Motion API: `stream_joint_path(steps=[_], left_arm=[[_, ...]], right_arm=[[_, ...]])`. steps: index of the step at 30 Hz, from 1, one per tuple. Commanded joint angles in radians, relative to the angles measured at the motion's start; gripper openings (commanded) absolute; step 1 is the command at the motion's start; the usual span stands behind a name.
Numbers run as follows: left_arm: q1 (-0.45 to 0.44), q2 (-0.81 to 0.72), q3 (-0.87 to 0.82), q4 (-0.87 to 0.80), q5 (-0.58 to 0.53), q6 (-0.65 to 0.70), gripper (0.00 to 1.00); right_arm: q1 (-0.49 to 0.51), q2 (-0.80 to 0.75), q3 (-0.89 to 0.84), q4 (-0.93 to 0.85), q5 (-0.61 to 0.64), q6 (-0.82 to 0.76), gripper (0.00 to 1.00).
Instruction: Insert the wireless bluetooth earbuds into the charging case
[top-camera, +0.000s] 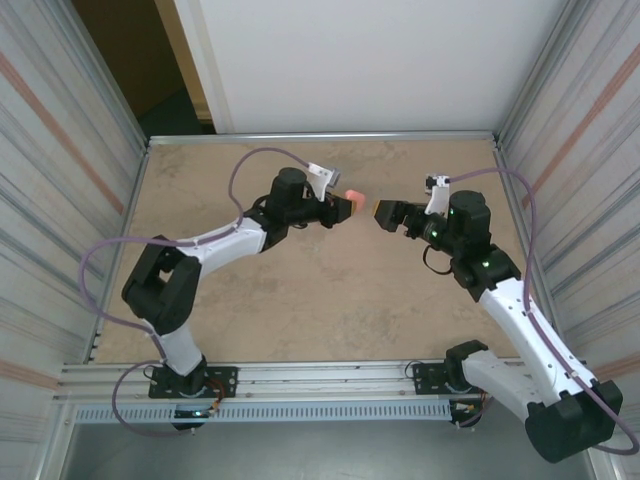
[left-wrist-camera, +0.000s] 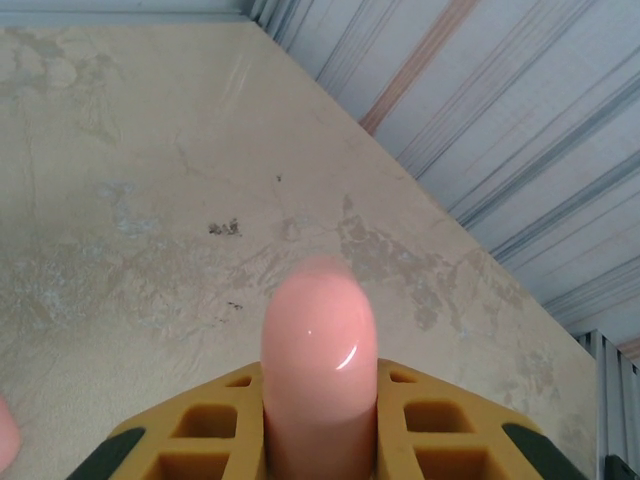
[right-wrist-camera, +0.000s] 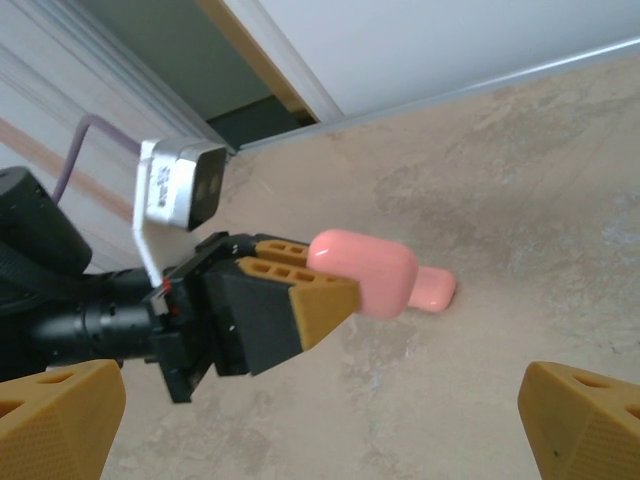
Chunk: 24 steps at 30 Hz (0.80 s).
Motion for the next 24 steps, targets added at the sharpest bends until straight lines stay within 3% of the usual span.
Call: stream_joint_path(steps=[1, 24], left_arm=[[0.001, 0.043, 0.062, -0.015, -0.020, -0.051, 0.00], [-0.028, 0.404, 0.398, -0.197, -0.040, -0.176, 0.00]], right_arm=[[-0.008, -0.030, -0.013, -0.030, 0.028, 0.005, 0.99], [-0.015, -0.094, -0.038, -0.113, 0.061, -0.044, 1.00]])
